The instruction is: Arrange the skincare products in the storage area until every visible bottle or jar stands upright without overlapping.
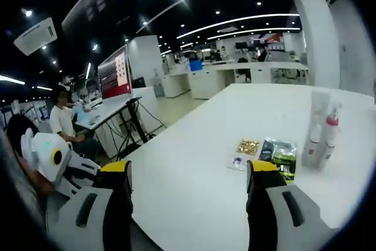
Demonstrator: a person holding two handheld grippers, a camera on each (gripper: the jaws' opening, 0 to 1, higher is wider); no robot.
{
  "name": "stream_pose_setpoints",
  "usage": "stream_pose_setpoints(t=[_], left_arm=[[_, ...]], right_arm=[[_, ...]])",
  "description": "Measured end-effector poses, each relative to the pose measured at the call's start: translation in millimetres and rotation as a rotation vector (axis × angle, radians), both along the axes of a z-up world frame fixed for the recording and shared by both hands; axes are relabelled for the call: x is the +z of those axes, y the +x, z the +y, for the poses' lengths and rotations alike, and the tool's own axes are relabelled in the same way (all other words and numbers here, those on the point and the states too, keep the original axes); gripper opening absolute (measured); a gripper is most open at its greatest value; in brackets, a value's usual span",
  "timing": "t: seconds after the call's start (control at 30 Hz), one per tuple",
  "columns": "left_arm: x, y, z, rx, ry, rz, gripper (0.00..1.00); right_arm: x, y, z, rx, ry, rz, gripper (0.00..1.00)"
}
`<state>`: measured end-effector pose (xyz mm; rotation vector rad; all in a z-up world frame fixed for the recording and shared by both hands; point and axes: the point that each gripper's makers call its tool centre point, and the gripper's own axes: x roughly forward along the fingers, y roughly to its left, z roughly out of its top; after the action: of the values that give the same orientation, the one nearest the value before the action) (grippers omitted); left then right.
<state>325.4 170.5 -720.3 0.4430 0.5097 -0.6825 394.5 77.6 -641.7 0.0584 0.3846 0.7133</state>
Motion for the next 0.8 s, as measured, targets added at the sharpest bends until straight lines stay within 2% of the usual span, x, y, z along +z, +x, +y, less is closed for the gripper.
stream_pose_setpoints(t=[0.03,0.07,0.1,0.13,0.2,0.3,0.4,0.57,0.67,0.8], left_arm=[[4.2,4.2,2,0.007,0.015,-0.043,0.32],[8.5,8.3,5,0.007,0.029,-0.088,0.38],[9.5,10.3,6,0.009,0.039,-0.106,0.44],[10.1,11.5,8,0.01,0.051,-0.123,0.49],[10.2,11.0,8,0.005,0.052,-0.126,0.58],[10.7,10.6,8,-0.003,0.06,-0.13,0.56],[8.4,12.0,12,0.017,0.067,-0.116,0.61],[11.4,11.8,9,0.005,0.057,-0.137,0.63],[11.5,11.6,7,0.003,0.046,-0.133,0.65],[8.9,11.5,7,0.008,0.044,-0.119,0.65]], right_arm=[[-3.8,-2,-4,-0.005,-0.032,-0.008,0.86],[-9.0,-8,-5,0.0,-0.036,0.006,0.91],[-11.3,-10,-5,-0.002,-0.026,0.015,0.98],[-18.0,-16,-7,-0.013,-0.04,0.042,0.99],[-19.6,-22,-6,0.008,-0.057,0.024,0.99],[-21.3,-30,-5,0.014,-0.054,0.027,0.99],[-21.9,-36,-4,0.006,-0.029,0.039,0.99],[-23.4,-31,-1,-0.004,-0.042,0.022,0.96],[-38.0,-31,-5,0.008,-0.139,0.008,0.93],[-40.3,-36,6,0.045,-0.168,-0.017,0.91]])
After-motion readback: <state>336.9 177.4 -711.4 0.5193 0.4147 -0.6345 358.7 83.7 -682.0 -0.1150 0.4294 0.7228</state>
